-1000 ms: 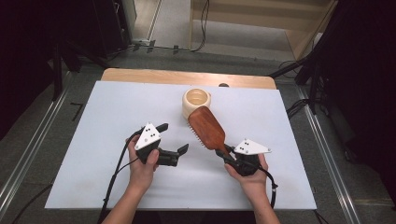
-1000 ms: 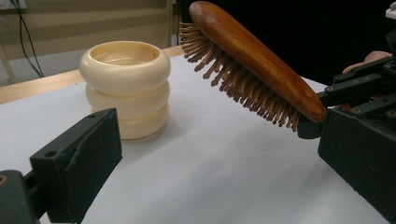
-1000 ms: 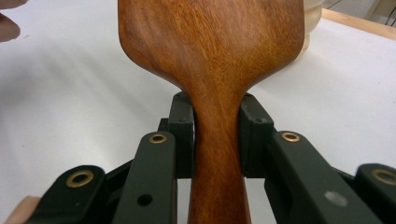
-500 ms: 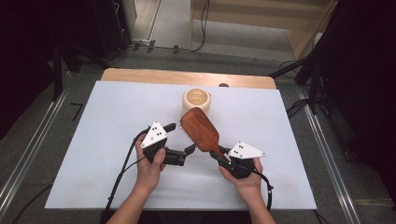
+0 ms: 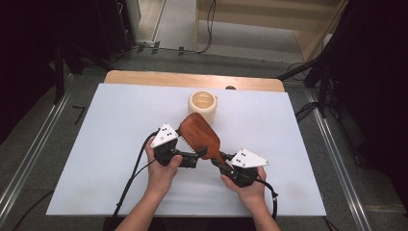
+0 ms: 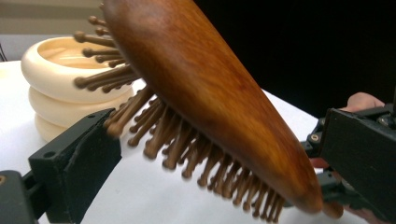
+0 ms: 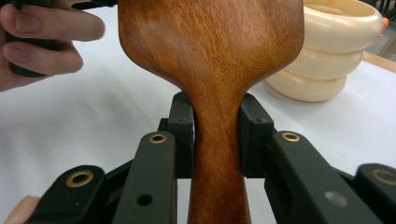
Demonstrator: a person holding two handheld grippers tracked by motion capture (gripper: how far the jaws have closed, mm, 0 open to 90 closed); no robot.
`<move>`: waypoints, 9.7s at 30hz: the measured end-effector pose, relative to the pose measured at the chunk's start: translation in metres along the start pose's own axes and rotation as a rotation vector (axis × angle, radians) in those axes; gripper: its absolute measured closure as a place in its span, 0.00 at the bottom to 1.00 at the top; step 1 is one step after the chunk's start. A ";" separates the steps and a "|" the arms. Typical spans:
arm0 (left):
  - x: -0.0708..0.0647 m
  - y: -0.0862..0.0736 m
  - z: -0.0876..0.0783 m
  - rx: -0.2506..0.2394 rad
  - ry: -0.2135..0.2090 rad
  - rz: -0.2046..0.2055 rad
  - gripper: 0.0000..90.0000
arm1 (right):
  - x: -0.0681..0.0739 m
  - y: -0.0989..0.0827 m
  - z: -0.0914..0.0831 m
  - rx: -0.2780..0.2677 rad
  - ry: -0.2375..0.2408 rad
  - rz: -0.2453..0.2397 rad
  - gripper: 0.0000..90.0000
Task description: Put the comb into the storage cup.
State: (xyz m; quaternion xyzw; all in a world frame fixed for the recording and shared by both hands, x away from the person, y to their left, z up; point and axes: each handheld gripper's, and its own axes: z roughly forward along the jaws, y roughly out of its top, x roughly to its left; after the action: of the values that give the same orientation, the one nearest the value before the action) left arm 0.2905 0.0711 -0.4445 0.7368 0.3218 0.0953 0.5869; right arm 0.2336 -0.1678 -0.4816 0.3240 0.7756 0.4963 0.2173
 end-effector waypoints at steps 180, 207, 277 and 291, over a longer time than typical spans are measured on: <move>0.079 0.111 -0.005 -0.116 -0.046 -0.093 0.62 | -0.097 -0.095 -0.118 -0.156 -0.173 0.199 0.00; 0.096 0.131 0.007 -0.141 -0.005 -0.106 0.62 | -0.097 -0.095 -0.118 -0.157 -0.154 0.203 0.00; 0.113 0.100 0.080 -0.073 0.165 -0.115 0.61 | -0.100 -0.096 -0.119 -0.179 -0.137 0.224 0.00; 0.114 0.083 0.094 -0.037 0.177 -0.129 0.61 | -0.100 -0.096 -0.119 -0.175 -0.137 0.220 0.00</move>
State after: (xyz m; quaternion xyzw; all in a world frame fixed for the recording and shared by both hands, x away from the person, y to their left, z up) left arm 0.4579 0.0540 -0.4221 0.6921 0.4176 0.1280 0.5746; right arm 0.1971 -0.3429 -0.5182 0.4199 0.6725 0.5594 0.2417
